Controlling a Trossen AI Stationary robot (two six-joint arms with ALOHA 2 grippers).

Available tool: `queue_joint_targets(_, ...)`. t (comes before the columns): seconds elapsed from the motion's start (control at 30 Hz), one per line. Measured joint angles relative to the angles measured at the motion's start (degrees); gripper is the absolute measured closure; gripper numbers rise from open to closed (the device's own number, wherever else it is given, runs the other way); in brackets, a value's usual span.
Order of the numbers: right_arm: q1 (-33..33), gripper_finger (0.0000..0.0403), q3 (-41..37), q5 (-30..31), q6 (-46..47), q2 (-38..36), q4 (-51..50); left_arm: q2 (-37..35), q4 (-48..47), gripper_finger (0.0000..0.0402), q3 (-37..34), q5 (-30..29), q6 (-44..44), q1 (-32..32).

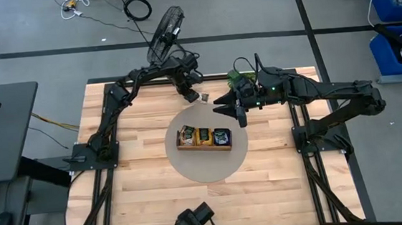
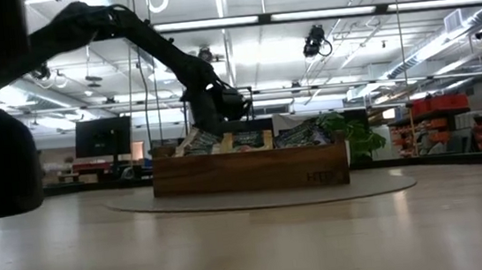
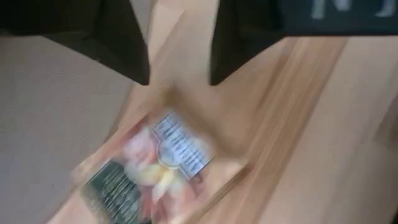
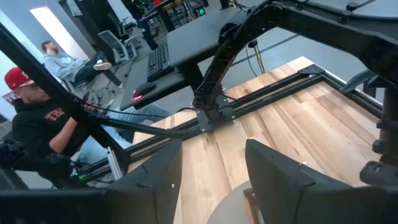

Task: Pick & Place Tea
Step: Put the brown tea bag into the left section of the wooden organizer

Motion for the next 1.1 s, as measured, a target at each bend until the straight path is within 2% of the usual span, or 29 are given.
queue_joint_targets(0.23, 0.1, 0.0221, 0.0, 0.0, 0.2, 0.0, 0.0, 0.5, 0.0, 0.0341, 0.0, 1.2, -1.2, 0.3)
queue_joint_targets(0.33, 0.1, 0.0221, 0.0, 0.0, 0.2, 0.0, 0.0, 0.6, -0.6, 0.0369, 0.5, 1.3, -3.4, 0.0)
queue_joint_targets(0.4, 0.1, 0.0221, 0.0, 0.0, 0.2, 0.0, 0.0, 0.5, -2.2, 0.0373, 1.3, 3.2, -4.0, -0.2)
queue_joint_targets(0.53, 0.1, 0.0221, 0.0, 0.0, 0.0, 0.0, 0.0, -1.0, -2.8, 0.034, 6.6, 2.1, -5.2, -0.8)
queue_joint_targets(0.67, 0.1, 0.0221, 0.0, 0.0, -0.1, 0.0, 0.0, -1.0, -1.8, 0.0276, 13.2, -5.6, -8.9, -1.8)
queue_joint_targets(0.77, 0.1, 0.0221, 0.0, 0.0, -0.2, 0.0, 0.0, -1.0, 2.2, 0.0227, 15.4, -11.8, -7.5, -3.6)
queue_joint_targets(0.87, 0.1, 0.0221, 0.0, 0.0, -0.2, 0.0, 0.0, -0.2, 3.8, 0.0185, 16.0, -14.0, -8.1, -5.0)
queue_joint_targets(1.0, 0.1, 0.0221, 0.0, 0.0, -0.2, 0.0, 0.0, 2.4, 3.7, 0.0146, 16.0, -14.7, -20.2, -5.1)
queue_joint_targets(1.1, 0.1, 0.0221, 0.0, -0.1, -0.2, 0.0, -0.2, 4.5, 3.2, 0.0131, 16.0, -14.8, -25.4, -5.0)
